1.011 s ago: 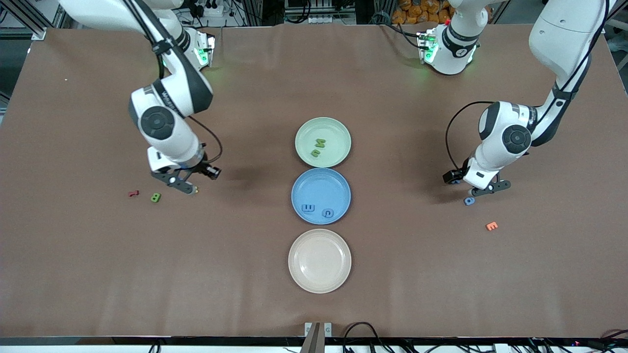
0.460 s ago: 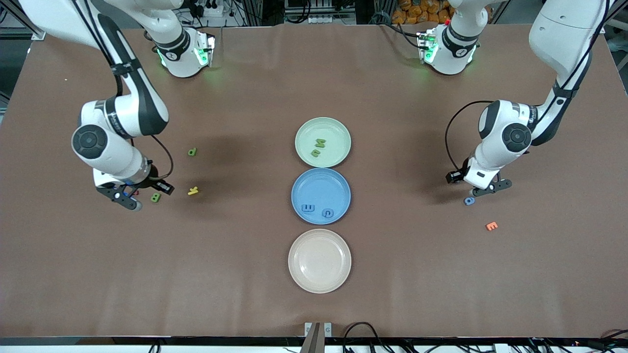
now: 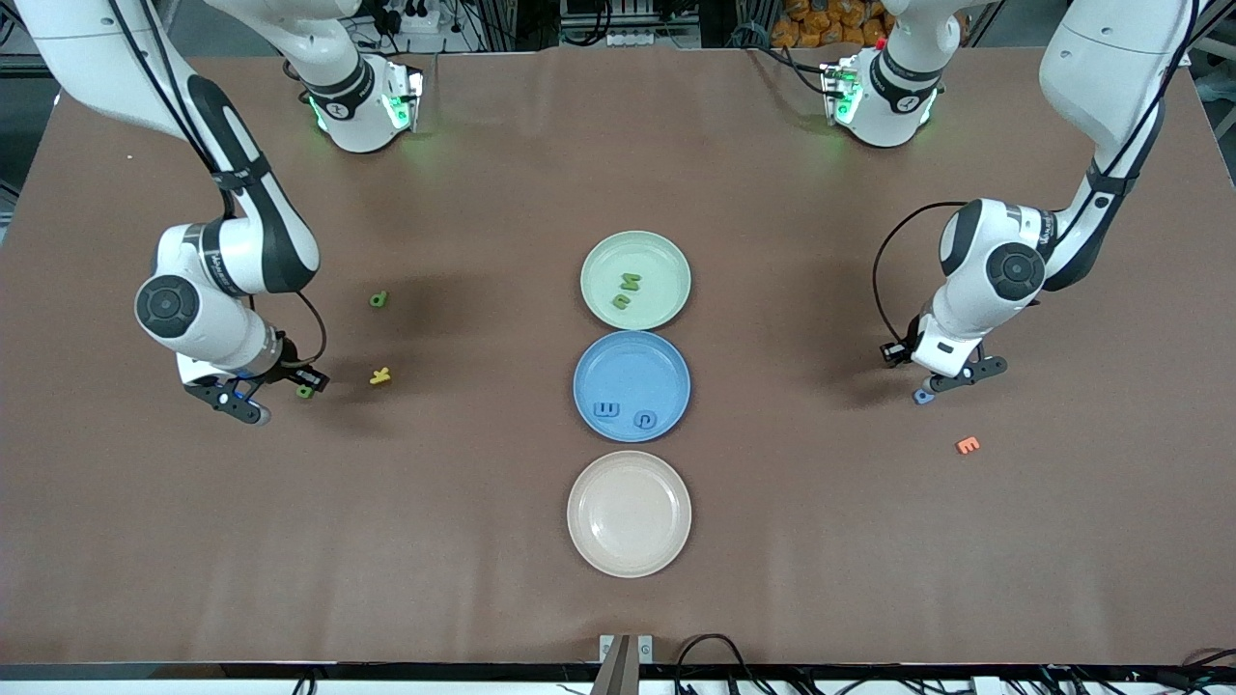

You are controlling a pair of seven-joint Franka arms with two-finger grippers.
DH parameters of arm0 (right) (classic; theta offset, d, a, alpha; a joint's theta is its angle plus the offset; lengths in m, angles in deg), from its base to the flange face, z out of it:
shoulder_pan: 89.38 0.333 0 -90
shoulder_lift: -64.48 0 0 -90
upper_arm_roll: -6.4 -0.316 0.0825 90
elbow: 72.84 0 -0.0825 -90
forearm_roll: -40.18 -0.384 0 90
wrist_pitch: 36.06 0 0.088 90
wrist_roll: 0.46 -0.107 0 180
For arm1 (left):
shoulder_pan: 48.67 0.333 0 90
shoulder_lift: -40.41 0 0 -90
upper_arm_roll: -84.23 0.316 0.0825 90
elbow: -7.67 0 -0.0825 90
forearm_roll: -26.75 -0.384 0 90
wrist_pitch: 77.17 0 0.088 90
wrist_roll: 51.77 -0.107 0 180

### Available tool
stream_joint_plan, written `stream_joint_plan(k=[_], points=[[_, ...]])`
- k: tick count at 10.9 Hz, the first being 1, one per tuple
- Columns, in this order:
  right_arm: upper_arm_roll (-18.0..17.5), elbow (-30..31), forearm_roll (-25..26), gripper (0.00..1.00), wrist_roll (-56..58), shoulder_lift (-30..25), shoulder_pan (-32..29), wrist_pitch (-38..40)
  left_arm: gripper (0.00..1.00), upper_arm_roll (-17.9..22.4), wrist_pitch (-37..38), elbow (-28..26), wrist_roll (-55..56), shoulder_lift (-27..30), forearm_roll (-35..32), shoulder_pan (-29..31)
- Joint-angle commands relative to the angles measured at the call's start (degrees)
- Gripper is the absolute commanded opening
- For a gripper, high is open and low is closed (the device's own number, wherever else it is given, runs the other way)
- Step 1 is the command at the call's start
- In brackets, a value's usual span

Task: Sort letters by color into matching plates
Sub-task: 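Grasp the blue X with the left gripper while the right gripper reaches green B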

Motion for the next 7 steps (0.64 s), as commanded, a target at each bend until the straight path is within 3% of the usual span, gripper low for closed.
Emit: stream_joint_plan(k=[1, 4, 7], points=[[0.07, -0.28, -0.97, 0.48, 2.27, 2.13, -0.95, -1.92, 0.00, -1.12, 0.10, 1.77, 3.13, 0.78, -0.56, 0.11], [0.07, -0.81, -0.97, 0.48, 7.90, 3.10, -2.27, -2.01, 0.00, -3.75, 0.10, 5.11, 9.08, -0.35, -0.47, -0.24], [0.07, -0.98, -0.97, 0.48, 11.84, 3.72, -2.97, -2.45, 0.00, -3.94, 0.10, 6.70, 14.62, -1.15, -0.55, -3.48]])
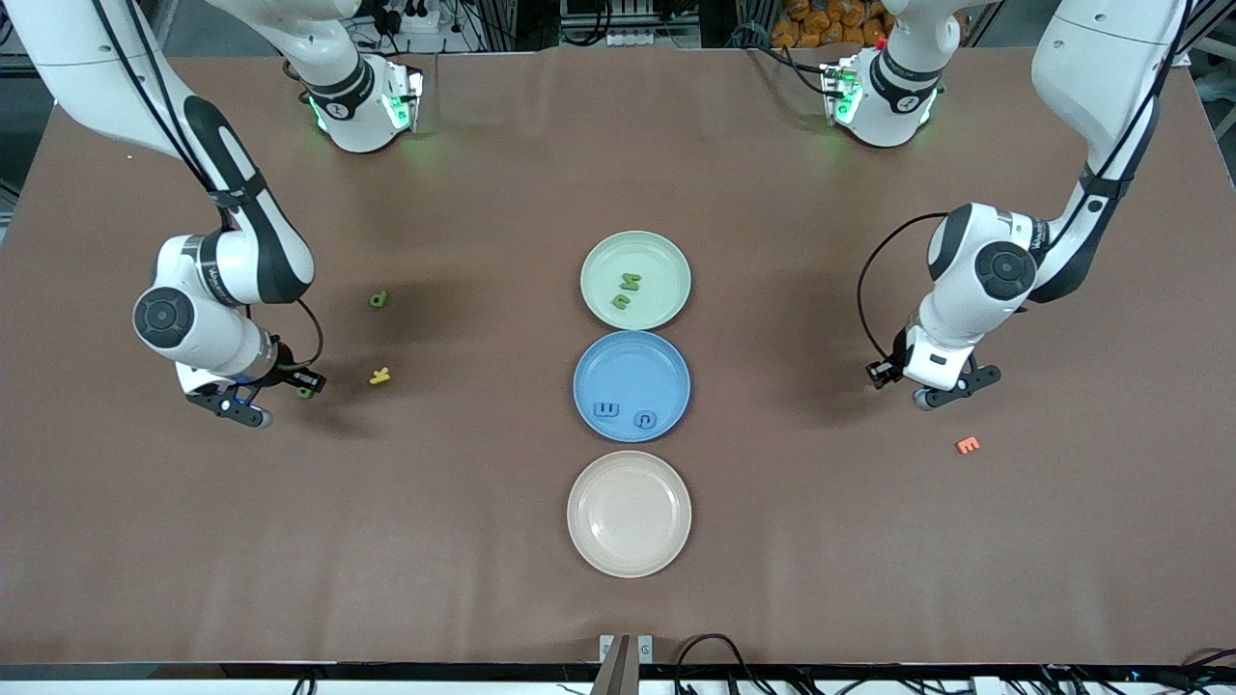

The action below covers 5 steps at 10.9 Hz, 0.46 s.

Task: Sort letters by color into matching plates
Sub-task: 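Grasp the blue X with the left gripper while the right gripper reaches green B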

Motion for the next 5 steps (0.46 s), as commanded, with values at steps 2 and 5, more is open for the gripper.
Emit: stream_joint_plan(k=[2, 5], points=[[-0.50, -0.72, -0.64, 0.48, 5.27, 1.34, -1.56, -1.47, 0.00, -0.12, 0.11, 3.70, 8.65, -3.12, -0.56, -4.72], [-0.32, -0.72, -0.64, 0.48, 5.36, 2.04, -1.56, -1.91, 0.00, -0.12, 0.20, 8.10, 17.96, -4.27, -0.64, -8.42]])
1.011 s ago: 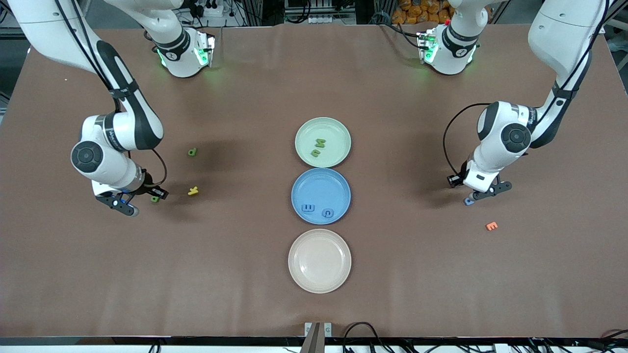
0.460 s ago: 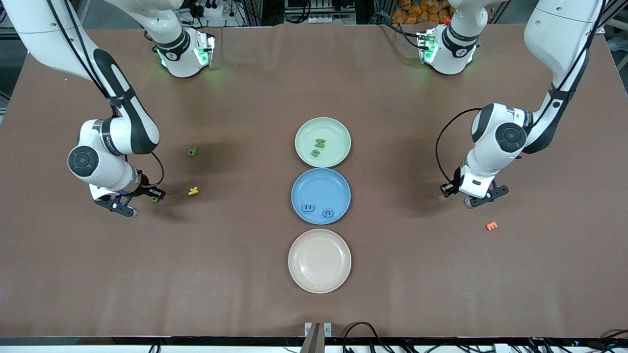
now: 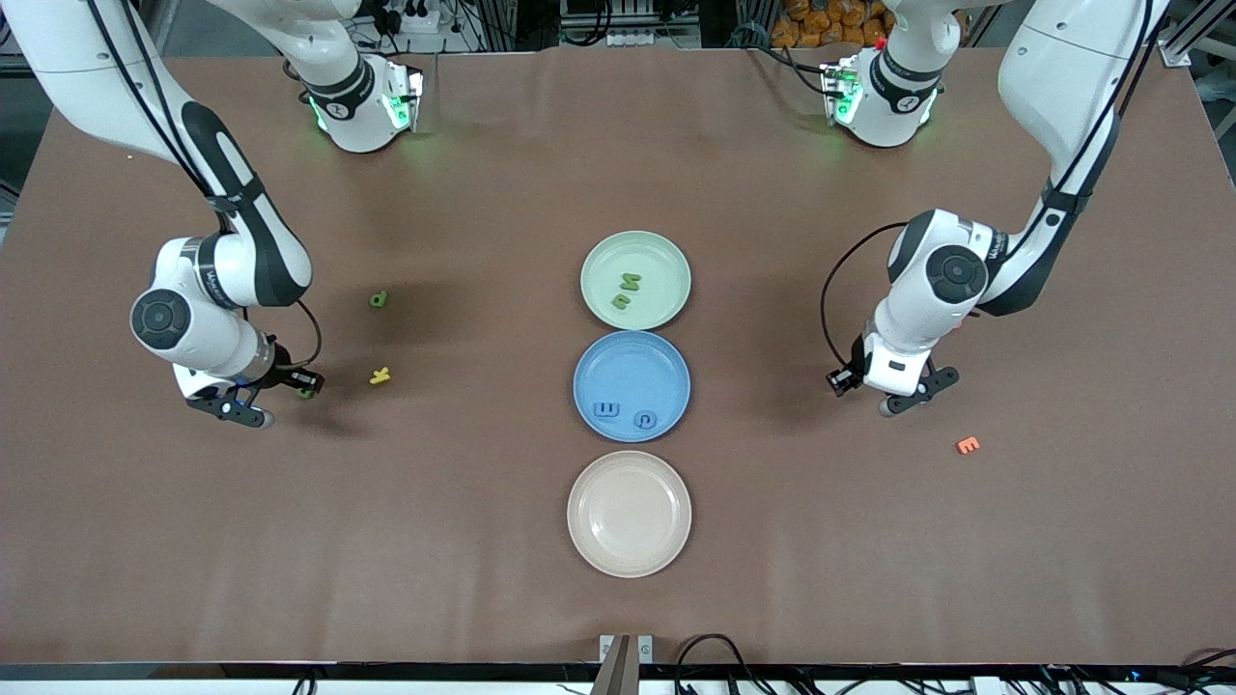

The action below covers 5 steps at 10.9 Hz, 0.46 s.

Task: Sort letters by color into matching plates
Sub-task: 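Carry the blue X to the blue plate and release it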

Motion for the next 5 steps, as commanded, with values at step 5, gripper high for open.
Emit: stream_joint_plan(k=[5], points=[[-0.20, -0.68, -0.47, 0.48, 2.19, 1.92, -0.68, -1.22, 0.00, 0.08, 0.16, 11.52, 15.88, -3.79, -0.56, -8.67]])
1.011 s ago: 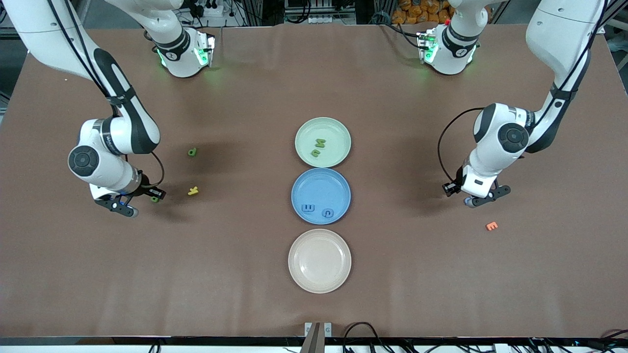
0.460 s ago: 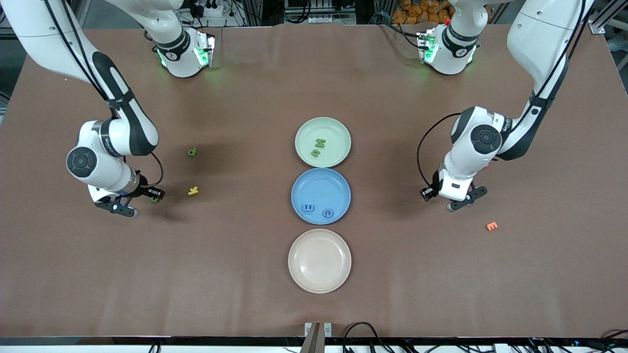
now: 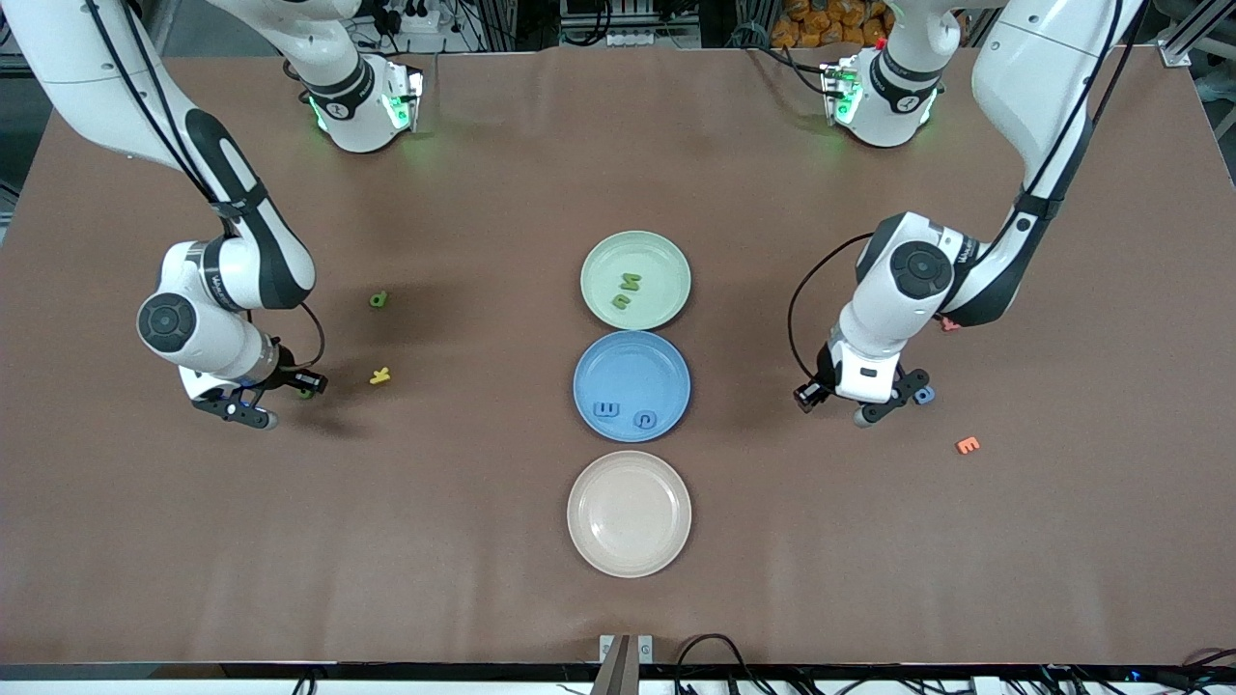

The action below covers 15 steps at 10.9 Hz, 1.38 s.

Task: Sort letters by color into matching plates
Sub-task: 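Carry the blue X to the blue plate and release it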

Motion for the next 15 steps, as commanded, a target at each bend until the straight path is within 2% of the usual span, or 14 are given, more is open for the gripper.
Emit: stream_joint_plan(k=[1, 6, 9, 10, 12, 13, 14, 15], points=[[-0.20, -0.66, -0.47, 0.48, 3.30, 0.81, -0.75, -0.45, 0.00, 0.13, 0.16, 6.66, 7.01, -3.12, -0.56, -5.16], [-0.20, -0.57, -0.47, 0.45, 3.66, 1.69, -1.28, -1.50, 0.00, 0.13, 0.16, 9.65, 11.86, -4.36, -0.56, -12.46], [-0.11, -0.66, -0.47, 0.30, 3.75, 1.87, -1.55, -1.59, 0.00, 0.13, 0.16, 15.17, 13.98, -7.86, -0.74, -17.29], [-0.11, -0.66, -0.47, 0.21, 3.75, 1.95, -1.55, -1.59, 0.00, 0.22, 0.07, 17.46, 14.67, -9.35, -0.91, -18.61], [-0.11, -0.66, -0.38, 0.01, 3.75, 1.95, -1.55, -1.59, 0.00, 0.57, 0.07, 18.54, 15.12, -10.07, -1.08, -20.12], [-0.20, -0.75, -0.38, 0.00, 3.75, 1.95, -1.46, -1.59, 0.81, 1.01, 0.15, 18.45, 15.12, -10.07, -1.35, -20.64], [-0.20, -1.44, -0.38, 0.00, 3.75, 1.95, -1.37, -1.07, 1.00, 1.88, 0.33, 18.27, 15.03, -9.90, -1.61, -20.91], [-0.28, -1.63, -0.38, 0.00, 3.75, 1.87, -1.28, -0.89, 1.00, 2.15, 1.81, 18.27, 15.03, -9.89, -1.70, -20.65]])
